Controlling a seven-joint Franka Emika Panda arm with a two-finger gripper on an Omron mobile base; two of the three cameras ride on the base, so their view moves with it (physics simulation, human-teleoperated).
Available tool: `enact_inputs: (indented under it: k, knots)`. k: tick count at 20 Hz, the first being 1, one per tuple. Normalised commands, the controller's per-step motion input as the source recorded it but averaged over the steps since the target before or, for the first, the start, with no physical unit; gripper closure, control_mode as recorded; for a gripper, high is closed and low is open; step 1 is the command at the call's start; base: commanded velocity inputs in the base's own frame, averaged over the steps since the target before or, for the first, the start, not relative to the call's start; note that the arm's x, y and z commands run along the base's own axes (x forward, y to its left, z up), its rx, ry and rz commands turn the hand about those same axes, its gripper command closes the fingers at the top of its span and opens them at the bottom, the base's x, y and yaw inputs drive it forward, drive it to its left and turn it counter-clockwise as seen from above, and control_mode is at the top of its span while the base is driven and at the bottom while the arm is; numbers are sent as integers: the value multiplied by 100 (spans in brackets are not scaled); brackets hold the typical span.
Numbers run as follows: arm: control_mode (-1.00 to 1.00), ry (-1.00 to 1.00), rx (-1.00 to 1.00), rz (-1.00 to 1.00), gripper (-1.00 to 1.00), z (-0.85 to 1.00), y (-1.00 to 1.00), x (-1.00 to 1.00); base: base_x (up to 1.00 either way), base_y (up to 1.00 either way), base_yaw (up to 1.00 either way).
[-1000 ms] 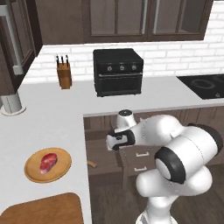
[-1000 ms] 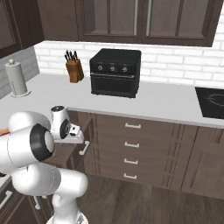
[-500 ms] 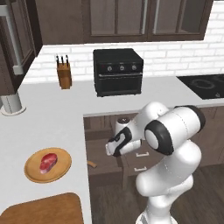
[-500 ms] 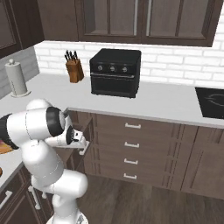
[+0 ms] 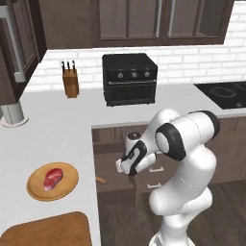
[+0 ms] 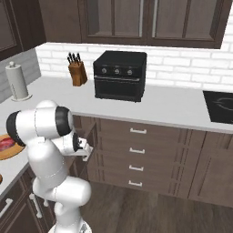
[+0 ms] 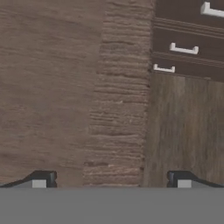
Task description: Pick up the knife from the drawer and place it on the cutting board. Then place the meat from the plate to the cutting board.
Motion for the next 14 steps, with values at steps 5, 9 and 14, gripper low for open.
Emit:
enact_inputs:
  k: [5,9,14]
  knots:
    - [-100,1,0,-1,-100,0,-99,-45,0,0,0]
    - [-100,2,0,-3,-100,3,-100,-48,0,0,0]
    - [-100,7,0,-9,-100,40,-100,-25,0,0,0]
